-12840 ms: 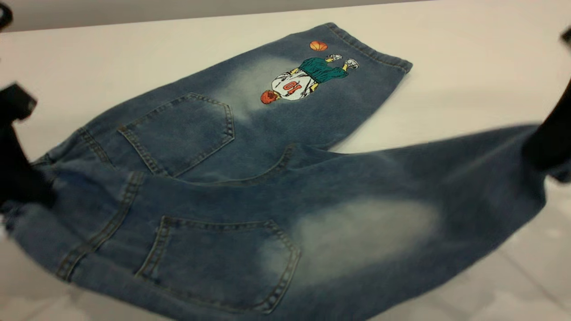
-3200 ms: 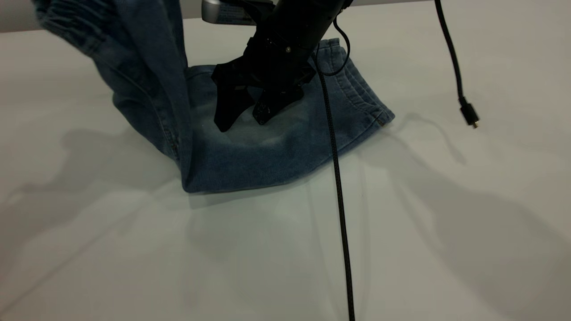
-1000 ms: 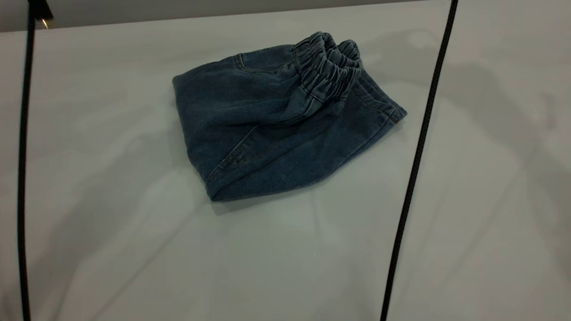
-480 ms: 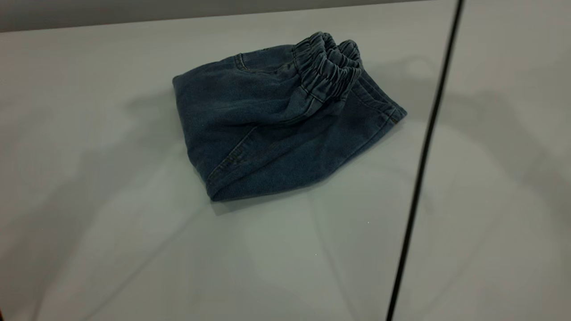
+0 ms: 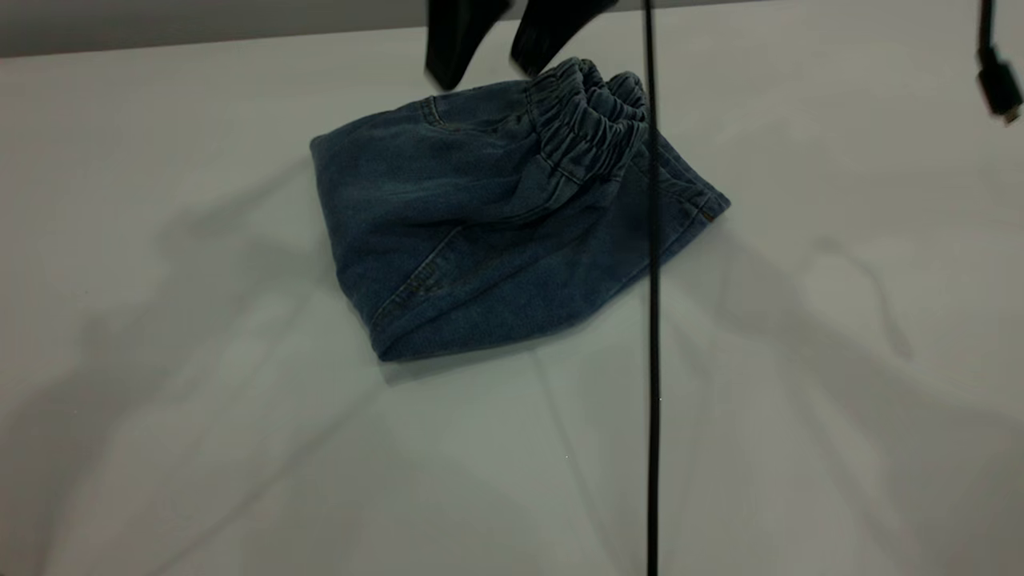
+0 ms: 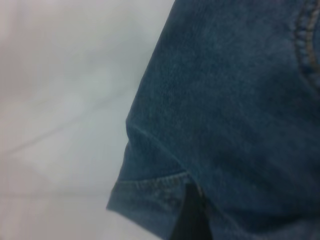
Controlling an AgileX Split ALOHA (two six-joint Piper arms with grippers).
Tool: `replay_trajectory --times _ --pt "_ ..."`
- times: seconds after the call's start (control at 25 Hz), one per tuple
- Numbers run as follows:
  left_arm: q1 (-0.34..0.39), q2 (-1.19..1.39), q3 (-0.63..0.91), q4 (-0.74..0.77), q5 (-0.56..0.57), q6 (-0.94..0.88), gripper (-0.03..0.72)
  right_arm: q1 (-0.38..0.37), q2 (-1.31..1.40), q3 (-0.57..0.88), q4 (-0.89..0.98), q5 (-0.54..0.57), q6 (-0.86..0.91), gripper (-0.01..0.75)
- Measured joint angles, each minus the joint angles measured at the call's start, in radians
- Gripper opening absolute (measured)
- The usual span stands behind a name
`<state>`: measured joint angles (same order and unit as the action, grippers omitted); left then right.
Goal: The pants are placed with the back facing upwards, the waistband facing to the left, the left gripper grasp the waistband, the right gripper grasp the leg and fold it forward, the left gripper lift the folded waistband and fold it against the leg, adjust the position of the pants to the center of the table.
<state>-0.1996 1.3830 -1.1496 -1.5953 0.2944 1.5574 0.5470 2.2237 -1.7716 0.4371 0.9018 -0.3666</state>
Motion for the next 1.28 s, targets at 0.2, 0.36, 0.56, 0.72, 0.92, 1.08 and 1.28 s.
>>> replay_trajectory --times 0.2,0.36,0.56,0.72,0.92,1.08,1.28 --pt "0.000 0.001 0.000 0.001 0.023 0.000 0.581 0.013 0.052 -0.001 -0.096 -0.078 0.050 0.511" --pt "0.000 0.001 0.000 0.001 0.028 0.000 0.571 0.012 0.113 -0.001 -0.146 -0.099 0.111 0.511" --pt "0.000 0.001 0.000 0.001 0.066 0.000 0.545 0.024 0.178 -0.002 -0.145 -0.096 0.150 0.511" --pt "0.000 0.001 0.000 0.001 0.077 0.000 0.537 0.022 0.177 -0.002 -0.147 -0.090 0.276 0.503" --pt "0.000 0.001 0.000 0.001 0.094 0.000 0.536 0.022 0.179 -0.002 -0.145 -0.071 0.496 0.464" --pt "0.000 0.002 0.000 0.001 0.094 0.000 0.535 0.022 0.180 -0.002 -0.106 -0.045 0.643 0.456" --pt "0.000 0.002 0.000 0.000 0.095 0.000 0.534 0.022 0.180 -0.002 -0.029 -0.042 0.774 0.456"
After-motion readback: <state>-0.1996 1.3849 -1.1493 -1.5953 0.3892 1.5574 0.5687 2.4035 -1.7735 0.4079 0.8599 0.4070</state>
